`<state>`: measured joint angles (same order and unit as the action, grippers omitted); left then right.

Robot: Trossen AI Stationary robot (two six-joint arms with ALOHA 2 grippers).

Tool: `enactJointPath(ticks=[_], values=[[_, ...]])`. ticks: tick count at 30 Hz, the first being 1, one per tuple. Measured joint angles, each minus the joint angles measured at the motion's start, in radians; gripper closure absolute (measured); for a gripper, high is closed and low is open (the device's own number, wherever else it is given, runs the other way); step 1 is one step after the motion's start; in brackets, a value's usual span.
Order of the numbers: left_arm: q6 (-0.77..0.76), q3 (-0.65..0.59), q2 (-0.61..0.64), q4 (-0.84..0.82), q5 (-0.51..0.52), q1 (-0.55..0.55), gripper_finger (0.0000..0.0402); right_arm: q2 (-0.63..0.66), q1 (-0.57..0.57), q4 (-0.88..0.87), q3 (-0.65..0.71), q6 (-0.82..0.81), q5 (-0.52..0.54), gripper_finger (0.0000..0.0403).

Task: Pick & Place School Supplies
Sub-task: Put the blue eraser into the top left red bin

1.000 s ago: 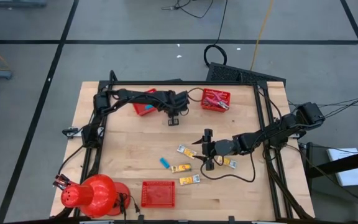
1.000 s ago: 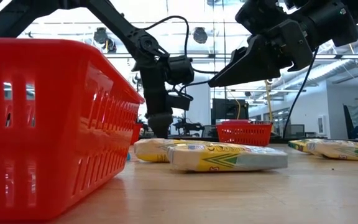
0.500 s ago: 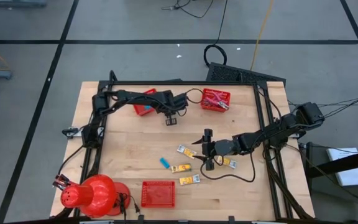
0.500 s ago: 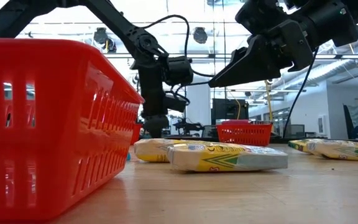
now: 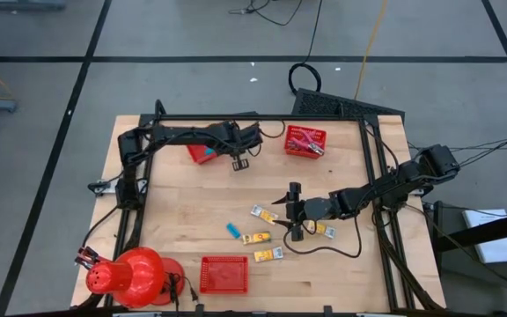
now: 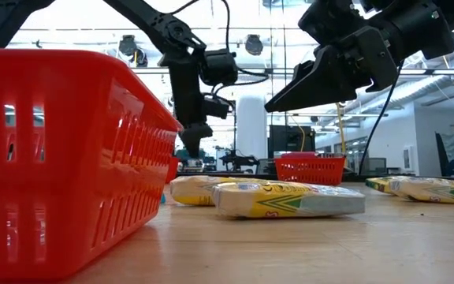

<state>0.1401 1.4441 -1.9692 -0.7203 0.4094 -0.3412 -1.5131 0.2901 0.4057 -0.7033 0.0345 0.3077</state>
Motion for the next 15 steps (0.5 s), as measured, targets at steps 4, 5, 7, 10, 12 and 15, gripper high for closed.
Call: enactJointPath(ticks=[4,5,7,10,12,15], values=[[-0.023,0.002,0.032,-0.030,0.021,-0.023,0.0369,0.000,0.000,-0.005,0.000,0.000,0.000,0.0149],[-0.028,0.002,0.036,-0.038,0.023,-0.031,0.0369,0.000,0.002,-0.007,0.000,-0.004,0.000,0.0149],[-0.031,0.002,0.040,-0.048,0.022,-0.046,0.0369,0.000,0.006,-0.015,0.000,-0.005,0.000,0.0149],[-0.051,0.002,0.041,-0.075,0.020,-0.069,0.0369,0.000,0.013,-0.026,0.000,-0.010,0.001,0.0149],[-0.057,0.002,0.041,-0.094,0.029,-0.075,0.0369,0.000,0.013,-0.026,0.000,-0.015,0.001,0.0149],[-0.081,0.002,0.041,-0.099,0.030,-0.082,0.0369,0.000,0.013,-0.030,0.000,-0.016,0.001,0.0149]])
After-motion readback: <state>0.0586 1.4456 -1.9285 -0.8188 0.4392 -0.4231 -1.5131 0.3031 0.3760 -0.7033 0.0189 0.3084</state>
